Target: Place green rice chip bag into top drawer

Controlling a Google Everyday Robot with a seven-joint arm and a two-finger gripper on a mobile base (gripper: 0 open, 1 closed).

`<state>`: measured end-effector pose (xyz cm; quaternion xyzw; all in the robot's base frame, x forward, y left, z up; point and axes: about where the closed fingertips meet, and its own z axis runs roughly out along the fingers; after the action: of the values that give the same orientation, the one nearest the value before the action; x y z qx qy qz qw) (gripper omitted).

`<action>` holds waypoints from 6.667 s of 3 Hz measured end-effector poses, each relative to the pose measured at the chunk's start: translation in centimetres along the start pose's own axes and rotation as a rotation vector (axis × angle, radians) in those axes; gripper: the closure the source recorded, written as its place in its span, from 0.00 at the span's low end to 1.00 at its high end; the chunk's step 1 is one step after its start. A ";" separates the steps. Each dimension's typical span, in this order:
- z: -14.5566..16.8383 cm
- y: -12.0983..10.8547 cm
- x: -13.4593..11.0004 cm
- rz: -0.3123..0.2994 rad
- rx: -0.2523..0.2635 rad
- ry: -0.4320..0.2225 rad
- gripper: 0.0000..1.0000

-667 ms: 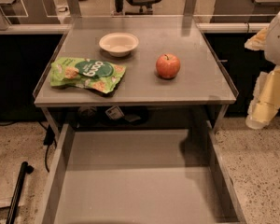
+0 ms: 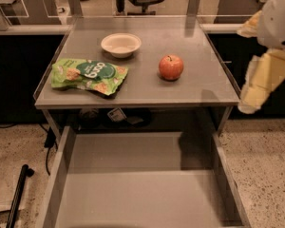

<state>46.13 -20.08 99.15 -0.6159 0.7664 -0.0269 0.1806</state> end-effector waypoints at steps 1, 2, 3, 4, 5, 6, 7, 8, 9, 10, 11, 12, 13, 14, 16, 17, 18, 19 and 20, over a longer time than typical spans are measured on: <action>-0.4 -4.2 -5.7 -0.057 0.001 -0.110 0.00; -1.0 -7.5 -12.1 -0.088 -0.014 -0.263 0.00; -2.4 -10.2 -17.3 -0.085 -0.026 -0.423 0.00; -5.4 -11.4 -18.1 -0.095 0.041 -0.478 0.00; -3.5 -10.4 -20.1 -0.113 0.003 -0.507 0.00; -1.6 -6.5 -23.9 -0.176 -0.055 -0.550 0.00; 2.9 -0.5 -25.6 -0.202 -0.166 -0.529 0.00; 5.8 4.2 -25.0 -0.207 -0.239 -0.482 0.00; 5.7 4.6 -25.3 -0.219 -0.229 -0.477 0.00; 7.8 4.9 -27.1 -0.237 -0.245 -0.465 0.00; 11.9 4.3 -29.5 -0.241 -0.250 -0.419 0.00; 15.7 2.6 -31.0 -0.223 -0.208 -0.355 0.00; 18.5 -0.2 -30.5 -0.156 -0.101 -0.292 0.00; 20.3 -2.6 -29.5 -0.074 -0.038 -0.296 0.00; 22.1 -3.5 -29.8 -0.016 -0.052 -0.362 0.00; 22.4 -2.3 -31.4 -0.064 -0.044 -0.342 0.00; 23.0 -2.1 -32.0 -0.068 -0.050 -0.340 0.00; 24.1 -2.5 -32.0 -0.062 -0.058 -0.327 0.00; 25.2 -3.2 -32.0 -0.051 -0.071 -0.319 0.00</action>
Offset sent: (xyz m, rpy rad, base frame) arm 0.1366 0.1580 0.1548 0.4471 -0.1786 0.2531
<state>62.53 14.22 84.31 -0.6375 0.7127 0.0937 0.2773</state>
